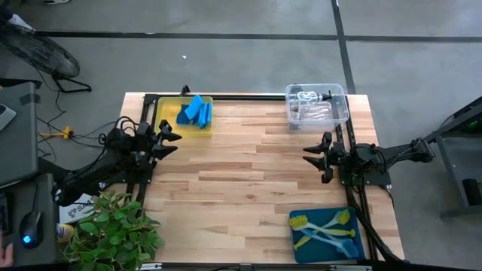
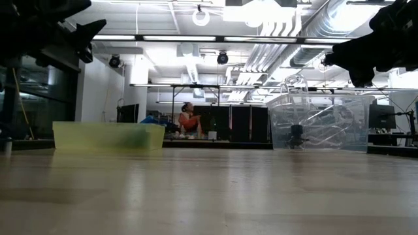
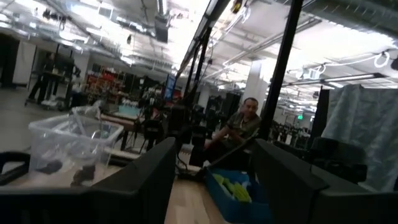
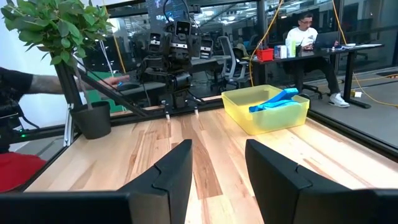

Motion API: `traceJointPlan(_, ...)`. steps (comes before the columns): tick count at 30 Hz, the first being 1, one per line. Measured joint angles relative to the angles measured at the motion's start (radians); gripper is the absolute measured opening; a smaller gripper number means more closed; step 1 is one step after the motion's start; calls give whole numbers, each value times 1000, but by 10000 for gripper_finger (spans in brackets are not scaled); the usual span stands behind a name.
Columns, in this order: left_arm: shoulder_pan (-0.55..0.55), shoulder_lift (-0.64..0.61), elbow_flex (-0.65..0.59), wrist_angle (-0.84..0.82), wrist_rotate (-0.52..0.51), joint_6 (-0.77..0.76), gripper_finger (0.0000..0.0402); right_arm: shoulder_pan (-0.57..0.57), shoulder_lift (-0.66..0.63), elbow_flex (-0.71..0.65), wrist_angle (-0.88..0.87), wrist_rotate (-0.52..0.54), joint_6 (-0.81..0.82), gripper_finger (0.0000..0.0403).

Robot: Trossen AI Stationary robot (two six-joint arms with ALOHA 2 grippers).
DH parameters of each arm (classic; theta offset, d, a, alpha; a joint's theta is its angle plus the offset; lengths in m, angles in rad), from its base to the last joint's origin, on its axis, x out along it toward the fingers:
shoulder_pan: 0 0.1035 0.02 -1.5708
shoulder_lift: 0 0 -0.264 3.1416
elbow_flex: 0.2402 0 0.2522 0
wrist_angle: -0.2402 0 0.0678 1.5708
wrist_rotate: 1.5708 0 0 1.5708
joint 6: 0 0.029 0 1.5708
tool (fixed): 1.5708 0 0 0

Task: Pick & Place Kitchen Sink Supplies
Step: Return to Home Position

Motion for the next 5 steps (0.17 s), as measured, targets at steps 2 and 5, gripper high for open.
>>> traceJointPlan(2, 0, 0, 0, -12, 0, 0, 209, 0, 0, 0, 0, 0, 0, 142)
traceJointPlan(5, 0, 0, 0, -26, 0, 0, 209, 0, 0, 0, 0, 0, 0, 142)
